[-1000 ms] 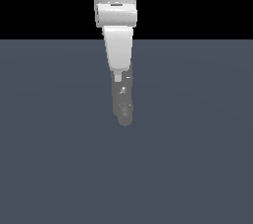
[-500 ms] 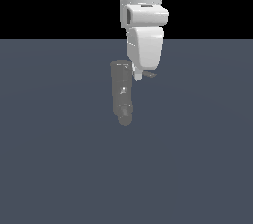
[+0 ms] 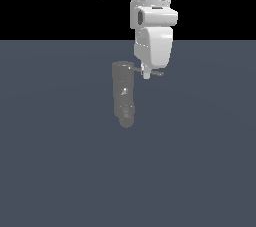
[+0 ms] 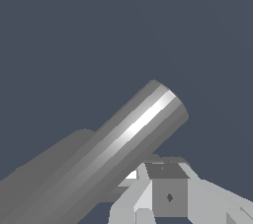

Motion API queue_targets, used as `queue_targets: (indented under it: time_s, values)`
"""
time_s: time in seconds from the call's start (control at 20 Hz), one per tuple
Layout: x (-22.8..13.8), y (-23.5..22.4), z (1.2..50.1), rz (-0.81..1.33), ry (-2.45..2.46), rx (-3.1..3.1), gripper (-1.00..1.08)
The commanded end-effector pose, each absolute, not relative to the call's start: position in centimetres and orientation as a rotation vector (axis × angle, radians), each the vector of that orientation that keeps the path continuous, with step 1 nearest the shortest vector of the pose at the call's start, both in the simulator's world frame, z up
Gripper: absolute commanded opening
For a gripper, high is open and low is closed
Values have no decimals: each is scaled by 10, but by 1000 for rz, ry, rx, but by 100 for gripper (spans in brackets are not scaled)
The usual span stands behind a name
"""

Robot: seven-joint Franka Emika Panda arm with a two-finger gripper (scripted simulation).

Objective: Turn on the faucet by rotating a designated handle.

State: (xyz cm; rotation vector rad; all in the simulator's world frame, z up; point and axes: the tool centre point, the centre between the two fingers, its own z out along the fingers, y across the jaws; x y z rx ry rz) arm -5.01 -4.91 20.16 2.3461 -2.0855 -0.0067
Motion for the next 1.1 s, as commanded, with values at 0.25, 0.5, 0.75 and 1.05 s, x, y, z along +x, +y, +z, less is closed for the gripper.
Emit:
queue_targets:
  time_s: [0.25,0.5,0.75,1.05]
  values:
    - [-26,-73,201,-1,-2100,2337,-100]
    - [-12,-87,201,0,-2106,2332,-100]
    - [1,-100,202,0,-2111,2327,-100]
    - [14,-113,202,0,-2116,2322,-100]
